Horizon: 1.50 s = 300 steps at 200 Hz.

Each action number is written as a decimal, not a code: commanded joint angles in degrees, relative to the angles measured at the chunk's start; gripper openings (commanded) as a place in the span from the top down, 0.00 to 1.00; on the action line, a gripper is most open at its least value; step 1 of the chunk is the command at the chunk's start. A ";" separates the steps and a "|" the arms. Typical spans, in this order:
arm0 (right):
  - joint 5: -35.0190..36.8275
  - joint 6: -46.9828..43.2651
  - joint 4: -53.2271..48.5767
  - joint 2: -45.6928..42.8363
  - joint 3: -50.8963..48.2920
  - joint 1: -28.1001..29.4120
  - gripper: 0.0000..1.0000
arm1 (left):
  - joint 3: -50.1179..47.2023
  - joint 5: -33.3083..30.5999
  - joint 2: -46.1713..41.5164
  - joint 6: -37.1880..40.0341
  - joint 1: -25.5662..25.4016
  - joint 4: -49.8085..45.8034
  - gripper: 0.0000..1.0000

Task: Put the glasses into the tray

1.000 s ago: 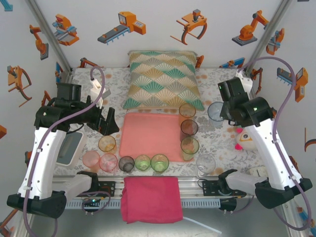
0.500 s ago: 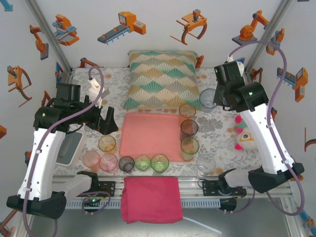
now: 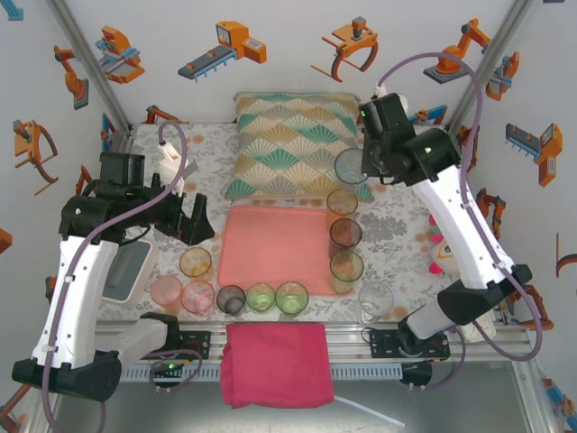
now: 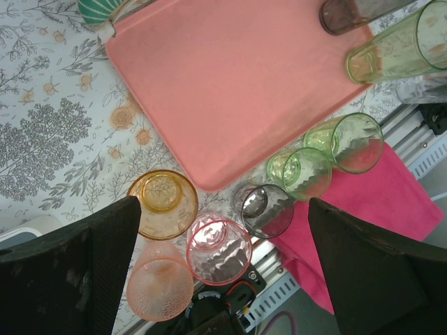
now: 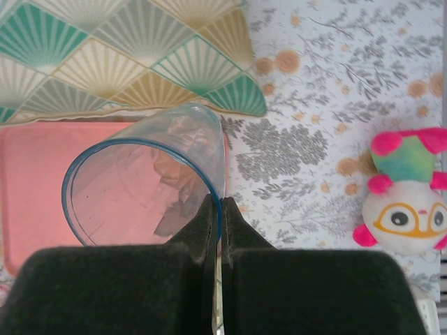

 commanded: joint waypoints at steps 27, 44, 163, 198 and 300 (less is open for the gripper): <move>-0.33 -0.10 1.55 4.18 6.20 5.24 1.00 | 1.42 0.27 -1.23 -1.08 0.67 0.59 0.03; -0.61 0.61 2.68 5.43 6.23 6.94 1.00 | 1.36 0.60 -1.44 -1.27 0.85 0.72 0.03; -1.31 6.79 15.90 6.91 -8.42 10.71 1.00 | 0.98 1.21 -2.26 -1.18 1.13 0.66 0.03; -0.54 7.59 16.83 7.17 -11.27 10.71 1.00 | 0.37 1.53 -2.56 -1.20 1.19 0.67 0.03; -1.46 11.30 21.32 9.01 -18.93 10.69 1.00 | -0.33 1.84 -2.61 -1.05 1.13 0.75 0.03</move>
